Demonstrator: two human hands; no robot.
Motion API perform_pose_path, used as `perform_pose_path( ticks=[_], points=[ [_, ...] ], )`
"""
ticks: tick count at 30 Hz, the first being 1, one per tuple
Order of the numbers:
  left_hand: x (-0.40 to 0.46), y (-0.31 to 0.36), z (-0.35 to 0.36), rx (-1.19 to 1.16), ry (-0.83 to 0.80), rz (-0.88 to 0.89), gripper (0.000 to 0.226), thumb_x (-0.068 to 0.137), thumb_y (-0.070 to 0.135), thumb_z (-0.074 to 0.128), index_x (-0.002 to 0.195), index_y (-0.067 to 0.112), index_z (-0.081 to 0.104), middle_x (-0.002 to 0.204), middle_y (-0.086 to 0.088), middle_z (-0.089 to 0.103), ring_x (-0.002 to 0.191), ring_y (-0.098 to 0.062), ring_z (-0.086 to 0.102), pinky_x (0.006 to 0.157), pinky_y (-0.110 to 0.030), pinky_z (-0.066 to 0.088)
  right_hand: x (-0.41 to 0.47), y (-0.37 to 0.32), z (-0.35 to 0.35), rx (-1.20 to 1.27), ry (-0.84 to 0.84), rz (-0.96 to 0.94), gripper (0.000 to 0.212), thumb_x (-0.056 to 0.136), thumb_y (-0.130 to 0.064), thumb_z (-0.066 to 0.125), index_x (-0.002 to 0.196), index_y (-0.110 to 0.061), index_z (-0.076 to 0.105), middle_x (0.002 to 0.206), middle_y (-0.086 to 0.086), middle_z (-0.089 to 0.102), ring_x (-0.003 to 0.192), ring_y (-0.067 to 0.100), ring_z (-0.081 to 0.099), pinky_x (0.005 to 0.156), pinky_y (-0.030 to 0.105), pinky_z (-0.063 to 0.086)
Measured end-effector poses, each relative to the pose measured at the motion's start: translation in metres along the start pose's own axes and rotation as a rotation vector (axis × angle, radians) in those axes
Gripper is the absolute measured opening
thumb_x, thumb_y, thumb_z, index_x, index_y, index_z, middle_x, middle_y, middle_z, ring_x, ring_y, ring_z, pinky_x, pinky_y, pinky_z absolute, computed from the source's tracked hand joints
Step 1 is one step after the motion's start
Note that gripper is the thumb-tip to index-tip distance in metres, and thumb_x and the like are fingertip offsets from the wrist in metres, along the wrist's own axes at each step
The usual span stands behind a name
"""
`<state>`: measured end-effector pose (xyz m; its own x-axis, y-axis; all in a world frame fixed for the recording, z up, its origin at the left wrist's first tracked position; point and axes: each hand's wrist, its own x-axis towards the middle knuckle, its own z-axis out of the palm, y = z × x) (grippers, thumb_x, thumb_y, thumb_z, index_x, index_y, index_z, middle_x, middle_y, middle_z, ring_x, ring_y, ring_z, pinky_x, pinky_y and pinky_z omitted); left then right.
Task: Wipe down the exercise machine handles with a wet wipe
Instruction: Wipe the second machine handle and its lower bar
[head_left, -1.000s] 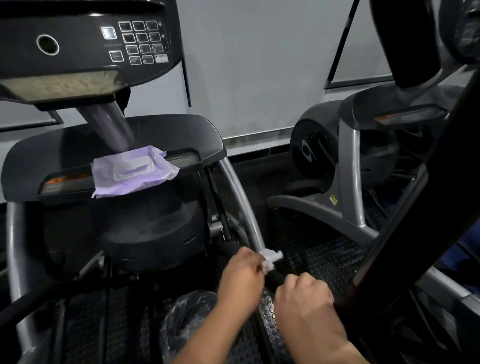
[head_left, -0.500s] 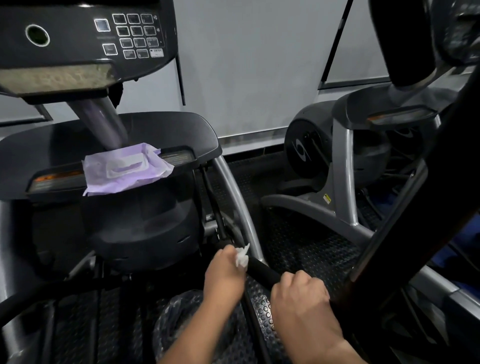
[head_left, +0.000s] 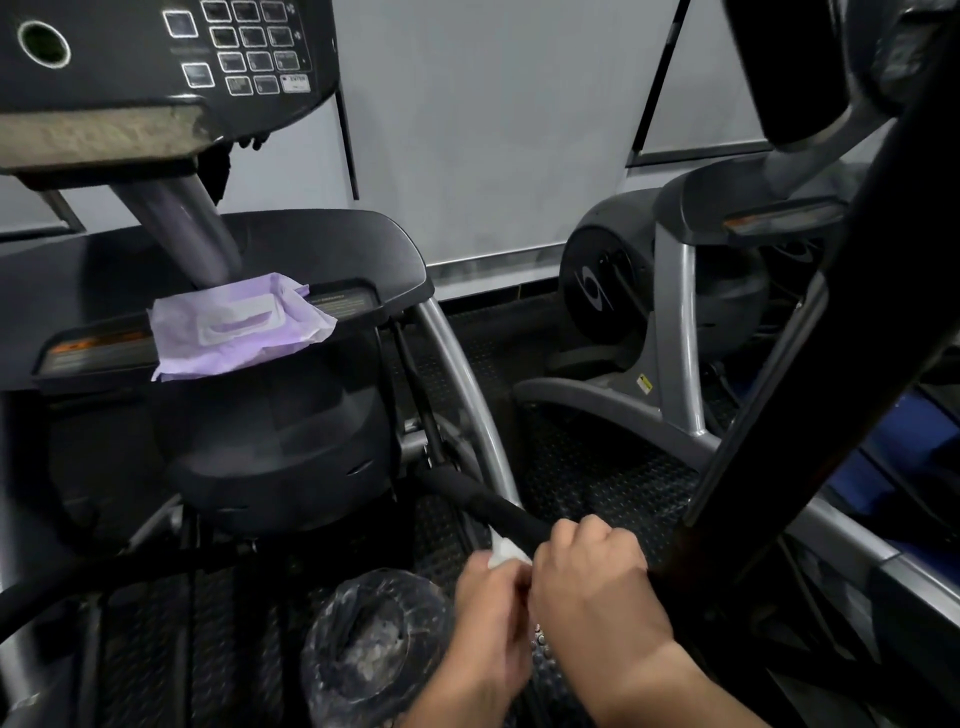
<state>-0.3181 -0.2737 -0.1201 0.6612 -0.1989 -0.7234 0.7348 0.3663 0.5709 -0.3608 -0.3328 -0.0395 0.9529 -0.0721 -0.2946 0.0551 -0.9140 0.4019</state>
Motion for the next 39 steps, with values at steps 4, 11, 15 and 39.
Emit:
perform_pose_path(
  ticks=[4, 11, 15, 39],
  points=[
    [0.016, 0.011, 0.000, -0.046, 0.087, 0.044, 0.025, 0.080, -0.021, 0.039, 0.086, 0.003, 0.048, 0.050, -0.009, 0.042, 0.039, -0.016, 0.040, 0.040, -0.021, 0.030, 0.002, 0.001, -0.002, -0.023, -0.020, 0.021, 0.029, 0.101, -0.005, 0.026, 0.120, 0.003, 0.046, 0.110, 0.018, 0.047, 0.102, 0.033, 0.050, 0.081, 0.045, 0.047],
    [0.022, -0.006, -0.006, -0.053, -0.126, -0.091, 0.019, 0.072, -0.010, 0.053, 0.081, 0.006, 0.052, 0.066, -0.005, 0.039, 0.055, -0.019, 0.043, 0.053, -0.032, 0.033, 0.022, 0.005, -0.009, 0.056, -0.155, 0.116, 0.034, 0.104, -0.018, 0.034, 0.132, -0.014, 0.052, 0.124, 0.011, 0.052, 0.115, 0.033, 0.051, 0.090, 0.048, 0.050],
    [0.032, 0.008, -0.005, -0.106, 0.040, 0.000, 0.023, 0.079, -0.017, 0.043, 0.084, 0.005, 0.048, 0.065, -0.007, 0.041, 0.046, -0.017, 0.044, 0.045, -0.025, 0.033, 0.018, 0.007, -0.012, 0.083, -0.118, 0.104, 0.035, 0.104, -0.015, 0.030, 0.131, -0.013, 0.052, 0.125, 0.012, 0.053, 0.115, 0.034, 0.051, 0.091, 0.048, 0.048],
    [0.008, -0.018, 0.003, -0.235, -0.347, -0.258, 0.041, 0.062, 0.015, 0.081, 0.097, 0.012, 0.060, 0.072, -0.008, 0.057, 0.060, -0.022, 0.057, 0.055, -0.033, 0.050, 0.021, 0.005, -0.007, 0.163, -0.110, 0.190, 0.024, 0.101, -0.016, 0.043, 0.119, -0.020, 0.058, 0.110, 0.006, 0.054, 0.103, 0.029, 0.057, 0.080, 0.045, 0.050]
  ],
)
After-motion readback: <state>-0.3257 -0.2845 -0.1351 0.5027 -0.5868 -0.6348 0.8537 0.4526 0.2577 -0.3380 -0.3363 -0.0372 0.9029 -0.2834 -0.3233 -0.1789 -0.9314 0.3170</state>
